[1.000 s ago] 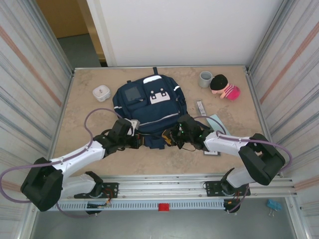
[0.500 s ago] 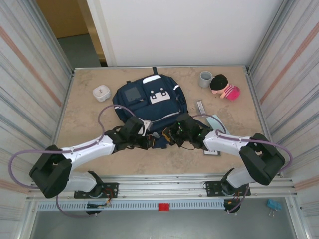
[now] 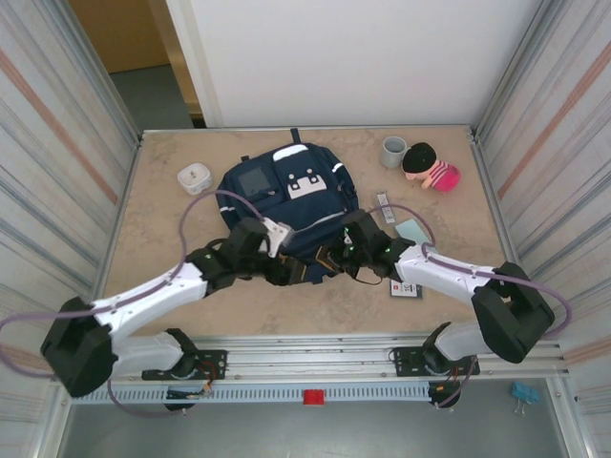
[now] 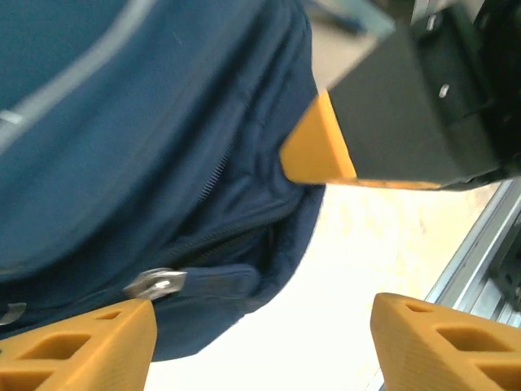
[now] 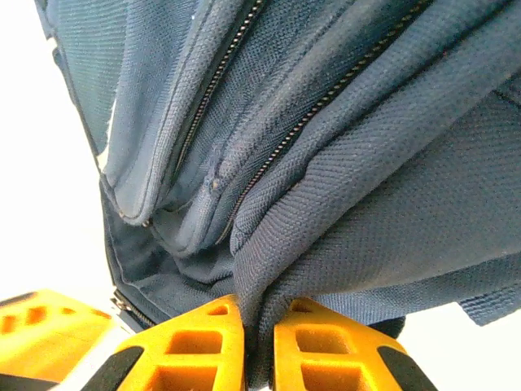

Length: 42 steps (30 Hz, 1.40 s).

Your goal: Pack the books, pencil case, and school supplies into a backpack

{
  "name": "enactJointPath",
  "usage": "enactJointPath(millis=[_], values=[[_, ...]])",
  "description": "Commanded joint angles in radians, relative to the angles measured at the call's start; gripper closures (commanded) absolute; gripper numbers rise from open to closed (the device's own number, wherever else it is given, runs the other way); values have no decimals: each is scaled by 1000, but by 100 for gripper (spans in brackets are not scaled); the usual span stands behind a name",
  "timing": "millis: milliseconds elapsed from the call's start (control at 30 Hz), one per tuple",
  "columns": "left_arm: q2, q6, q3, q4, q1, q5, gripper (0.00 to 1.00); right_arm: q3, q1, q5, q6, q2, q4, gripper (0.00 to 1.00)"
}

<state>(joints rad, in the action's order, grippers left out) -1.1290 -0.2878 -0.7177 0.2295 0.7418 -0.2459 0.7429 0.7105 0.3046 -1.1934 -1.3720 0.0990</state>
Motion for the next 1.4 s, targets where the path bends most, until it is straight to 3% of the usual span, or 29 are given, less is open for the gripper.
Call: enactJointPath(millis=[0,100,233,400,600,900,1100,1267,1367], values=[[119,215,11,64,-72,-4,27,53,-36,112,240,61,120,93],[191,435,26,97,-128,-29,26,58,-69,176,327,77,148,94],[190,755,44,132,-131,-43,25,61,-99,231,392,80,175,94],[65,941,44,117,-132,-45,21,55,-111,256,420,85,173,94],[-68,1004,48,-4,-133,-84,18,47,-119,262,440,94,180,94],[-126,970,102,-236,-131,-99,27,39,-134,281,473,98,183,94],[-109,1006,115,-208,-133,-167,26,24,-156,300,486,115,190,94],[-125,1014,107,-181,-68,-152,46,23,-170,322,513,123,196,95],[-113,978,110,-203,-27,-139,77,11,-179,323,526,127,201,95]])
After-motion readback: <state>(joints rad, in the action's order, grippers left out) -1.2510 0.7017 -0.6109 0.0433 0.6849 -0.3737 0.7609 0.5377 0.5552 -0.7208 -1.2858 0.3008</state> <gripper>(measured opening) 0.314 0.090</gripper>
